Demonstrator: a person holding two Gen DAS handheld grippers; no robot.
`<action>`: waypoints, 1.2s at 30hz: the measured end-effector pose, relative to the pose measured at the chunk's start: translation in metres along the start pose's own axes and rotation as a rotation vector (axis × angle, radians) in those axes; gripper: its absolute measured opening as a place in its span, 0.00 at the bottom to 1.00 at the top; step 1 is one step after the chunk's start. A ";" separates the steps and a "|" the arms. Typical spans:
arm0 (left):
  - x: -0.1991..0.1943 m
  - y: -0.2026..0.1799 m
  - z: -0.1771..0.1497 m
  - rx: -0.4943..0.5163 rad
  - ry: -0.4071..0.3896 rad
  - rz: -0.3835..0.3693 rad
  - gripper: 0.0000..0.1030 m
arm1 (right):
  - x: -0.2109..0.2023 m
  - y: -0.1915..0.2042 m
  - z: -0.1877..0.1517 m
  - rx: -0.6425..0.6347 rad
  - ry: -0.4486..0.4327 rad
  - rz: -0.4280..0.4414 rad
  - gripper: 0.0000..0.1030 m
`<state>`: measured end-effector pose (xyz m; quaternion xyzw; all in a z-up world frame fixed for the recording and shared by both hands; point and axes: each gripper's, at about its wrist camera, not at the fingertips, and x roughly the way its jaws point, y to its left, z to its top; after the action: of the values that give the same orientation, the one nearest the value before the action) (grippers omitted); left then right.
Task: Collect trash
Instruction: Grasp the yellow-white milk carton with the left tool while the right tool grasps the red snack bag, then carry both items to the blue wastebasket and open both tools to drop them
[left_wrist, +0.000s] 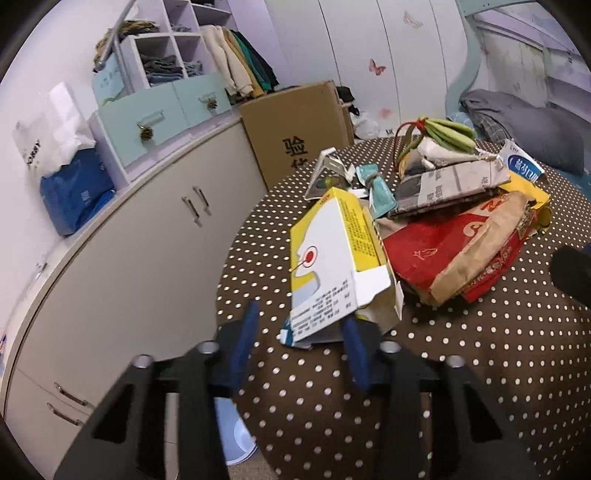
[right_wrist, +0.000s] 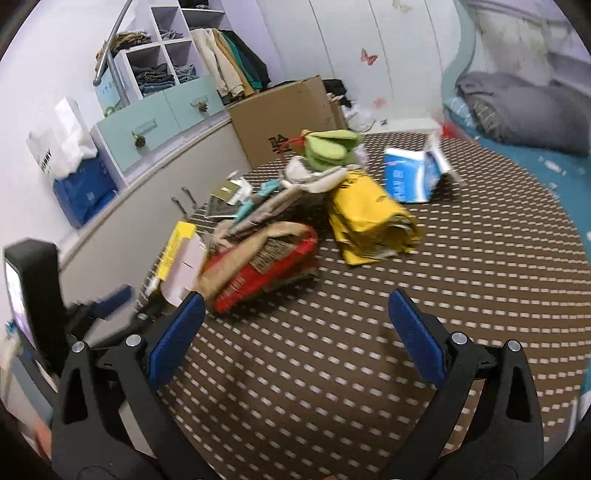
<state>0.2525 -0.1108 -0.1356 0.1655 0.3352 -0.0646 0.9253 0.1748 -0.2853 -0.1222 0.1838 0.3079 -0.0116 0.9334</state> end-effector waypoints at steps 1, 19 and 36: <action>0.002 0.001 0.002 -0.001 0.006 -0.016 0.21 | 0.004 0.003 0.002 0.008 0.000 0.007 0.94; -0.044 0.035 0.006 -0.153 -0.145 -0.143 0.03 | 0.028 0.013 0.023 0.114 -0.012 0.068 0.33; -0.125 0.096 -0.015 -0.332 -0.268 -0.290 0.03 | -0.070 0.082 0.023 -0.105 -0.220 0.116 0.28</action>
<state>0.1699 -0.0148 -0.0413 -0.0485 0.2358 -0.1620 0.9570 0.1417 -0.2236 -0.0373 0.1498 0.1926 0.0385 0.9690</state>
